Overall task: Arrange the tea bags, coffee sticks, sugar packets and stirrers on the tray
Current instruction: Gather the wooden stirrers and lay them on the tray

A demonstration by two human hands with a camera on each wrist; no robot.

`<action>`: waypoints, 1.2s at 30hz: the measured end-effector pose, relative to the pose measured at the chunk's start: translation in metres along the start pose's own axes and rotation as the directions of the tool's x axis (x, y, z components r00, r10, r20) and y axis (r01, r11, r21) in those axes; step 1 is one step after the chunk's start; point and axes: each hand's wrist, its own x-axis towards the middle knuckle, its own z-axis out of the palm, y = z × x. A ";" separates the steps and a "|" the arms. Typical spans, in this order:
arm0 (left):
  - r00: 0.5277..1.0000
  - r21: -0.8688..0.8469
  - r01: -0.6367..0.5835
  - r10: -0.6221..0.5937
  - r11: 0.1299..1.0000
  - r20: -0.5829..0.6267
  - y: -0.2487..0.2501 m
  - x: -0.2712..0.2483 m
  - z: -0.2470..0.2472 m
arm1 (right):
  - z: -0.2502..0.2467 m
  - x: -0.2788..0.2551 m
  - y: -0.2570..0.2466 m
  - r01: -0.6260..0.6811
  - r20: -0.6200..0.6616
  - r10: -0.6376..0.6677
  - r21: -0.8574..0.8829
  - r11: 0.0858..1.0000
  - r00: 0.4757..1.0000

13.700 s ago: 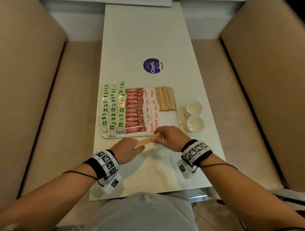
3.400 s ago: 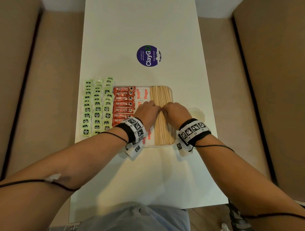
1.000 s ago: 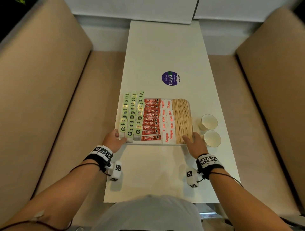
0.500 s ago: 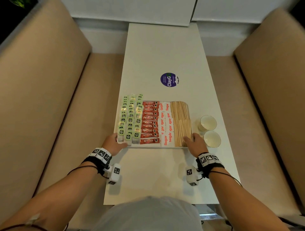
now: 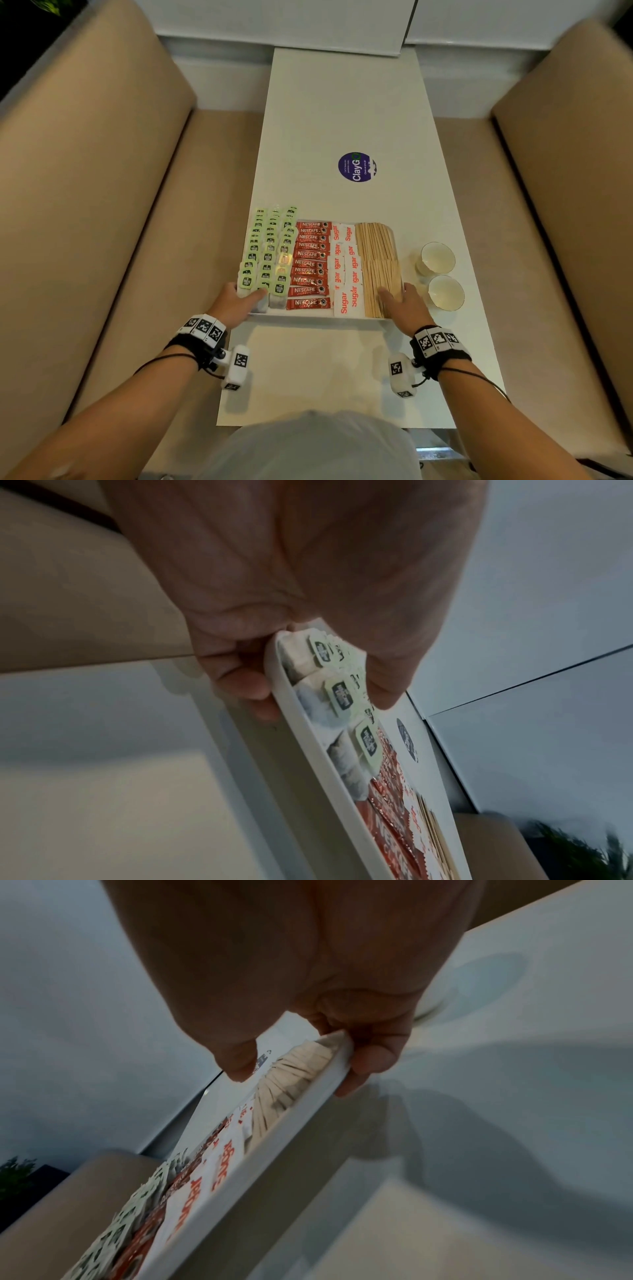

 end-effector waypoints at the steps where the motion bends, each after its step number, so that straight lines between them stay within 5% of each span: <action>1: 1.000 -0.011 0.006 -0.007 1.000 -0.012 -0.002 0.002 0.001 | 0.001 0.000 -0.001 0.004 0.010 -0.004 0.017 1.000 1.000; 12: 0.987 0.010 0.035 -0.033 0.999 -0.159 -0.001 0.002 0.018 | 0.013 0.001 0.001 0.007 -0.022 -0.004 0.156 0.988 1.000; 36: 0.954 -0.023 -0.140 0.129 0.990 -0.269 0.038 0.007 0.000 | -0.007 -0.002 -0.045 0.193 -0.130 -0.173 0.166 0.967 0.976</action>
